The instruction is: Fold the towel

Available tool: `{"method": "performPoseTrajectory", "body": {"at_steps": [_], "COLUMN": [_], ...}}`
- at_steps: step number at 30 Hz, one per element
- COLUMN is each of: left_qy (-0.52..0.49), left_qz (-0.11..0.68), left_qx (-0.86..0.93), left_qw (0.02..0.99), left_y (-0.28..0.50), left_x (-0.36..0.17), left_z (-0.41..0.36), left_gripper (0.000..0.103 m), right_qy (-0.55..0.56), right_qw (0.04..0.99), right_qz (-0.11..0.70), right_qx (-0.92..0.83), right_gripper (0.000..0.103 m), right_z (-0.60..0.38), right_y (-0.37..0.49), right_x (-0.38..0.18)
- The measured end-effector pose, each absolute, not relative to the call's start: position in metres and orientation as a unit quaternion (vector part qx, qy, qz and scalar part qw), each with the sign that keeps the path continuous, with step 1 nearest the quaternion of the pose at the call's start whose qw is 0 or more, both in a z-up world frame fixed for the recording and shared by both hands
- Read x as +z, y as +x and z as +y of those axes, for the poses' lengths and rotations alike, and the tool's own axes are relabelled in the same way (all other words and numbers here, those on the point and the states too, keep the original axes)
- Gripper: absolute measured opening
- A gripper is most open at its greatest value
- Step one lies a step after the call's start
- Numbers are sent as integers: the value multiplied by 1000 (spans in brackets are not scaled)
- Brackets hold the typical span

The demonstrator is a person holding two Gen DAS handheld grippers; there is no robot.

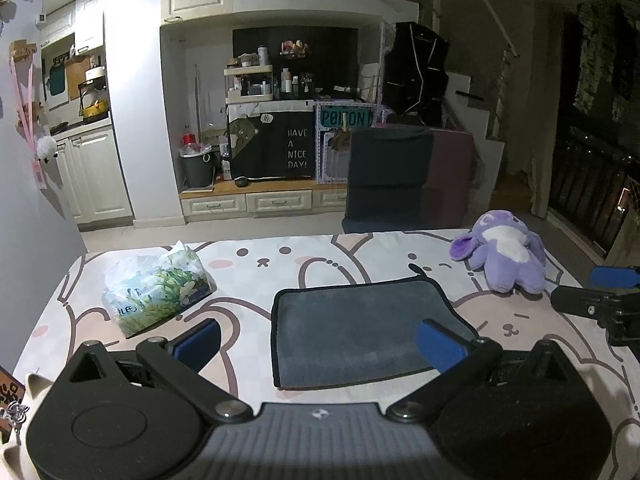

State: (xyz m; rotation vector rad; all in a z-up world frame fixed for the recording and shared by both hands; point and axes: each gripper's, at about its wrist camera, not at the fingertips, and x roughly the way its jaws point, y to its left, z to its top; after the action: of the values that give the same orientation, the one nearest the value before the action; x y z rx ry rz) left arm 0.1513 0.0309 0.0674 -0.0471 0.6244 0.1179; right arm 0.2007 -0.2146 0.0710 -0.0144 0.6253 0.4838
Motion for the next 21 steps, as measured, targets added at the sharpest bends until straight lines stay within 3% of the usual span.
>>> {"method": "performPoseTrajectory", "body": {"at_steps": [21], "left_qy": [-26], "left_qz": [294], "left_qx": [65], "left_qw": [953], "left_y": [94], "left_x": [67], "left_z": [25], "left_gripper": [103], "right_qy": [-8], "right_qw": [922], "right_qz": [292], "right_qx": [254], "right_gripper": [103], "right_z": [-235], "right_y": [132], "right_x": [82]}}
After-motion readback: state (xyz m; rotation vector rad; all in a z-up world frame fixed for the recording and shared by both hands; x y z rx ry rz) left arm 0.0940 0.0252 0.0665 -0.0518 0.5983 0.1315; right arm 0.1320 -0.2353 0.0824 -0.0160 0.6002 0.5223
